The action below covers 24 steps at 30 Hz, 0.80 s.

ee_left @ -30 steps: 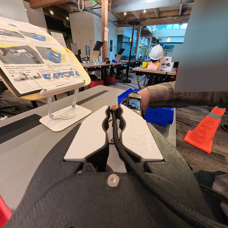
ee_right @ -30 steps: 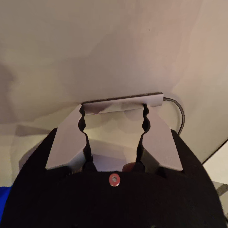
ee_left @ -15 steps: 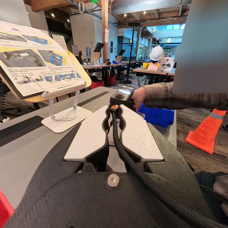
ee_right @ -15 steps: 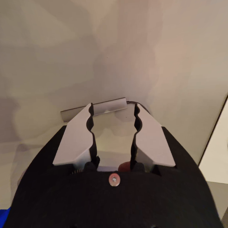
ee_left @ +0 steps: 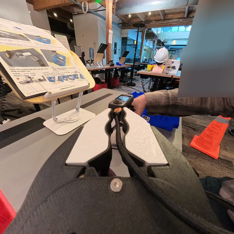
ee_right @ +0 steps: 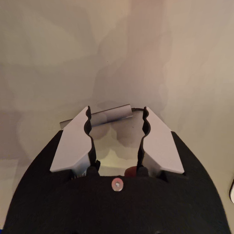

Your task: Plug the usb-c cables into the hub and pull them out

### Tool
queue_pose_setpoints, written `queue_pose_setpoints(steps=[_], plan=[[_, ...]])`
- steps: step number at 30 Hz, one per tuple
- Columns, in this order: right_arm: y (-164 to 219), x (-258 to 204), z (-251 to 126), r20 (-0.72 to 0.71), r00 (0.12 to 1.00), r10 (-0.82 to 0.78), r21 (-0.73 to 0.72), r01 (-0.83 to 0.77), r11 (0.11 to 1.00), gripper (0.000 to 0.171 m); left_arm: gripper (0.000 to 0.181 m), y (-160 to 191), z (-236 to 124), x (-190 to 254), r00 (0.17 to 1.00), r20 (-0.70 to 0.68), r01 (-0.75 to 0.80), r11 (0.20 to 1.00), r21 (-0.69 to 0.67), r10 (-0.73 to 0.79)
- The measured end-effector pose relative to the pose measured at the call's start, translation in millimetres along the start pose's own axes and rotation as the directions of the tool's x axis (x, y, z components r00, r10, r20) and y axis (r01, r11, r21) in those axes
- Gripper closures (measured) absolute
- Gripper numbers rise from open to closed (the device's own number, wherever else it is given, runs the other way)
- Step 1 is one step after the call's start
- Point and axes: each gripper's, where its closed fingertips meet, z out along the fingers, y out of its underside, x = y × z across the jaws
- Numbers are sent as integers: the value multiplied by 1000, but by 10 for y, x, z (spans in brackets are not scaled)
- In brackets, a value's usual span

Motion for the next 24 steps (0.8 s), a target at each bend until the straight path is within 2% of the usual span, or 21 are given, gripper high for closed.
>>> queue_pose_setpoints(steps=[7,12,18,24], plan=[[70,-37,49,51,999,6,25,-7,1000,86,170,-11,6,16,1000,-1,-5,1000,0,5],[113,-88,57,65,998,-1,-1,1,1000,89,170,-4,5,9,1000,0,-4,1000,-1,4],[-49,-61,-38,6,994,-105,52,105,993,90,170,2,9,-6,1000,2,-1,1000,-1,1],[44,-58,91,72,996,-53,39,50,998,90,170,-21,-3,6,1000,4,-10,1000,1,10]])
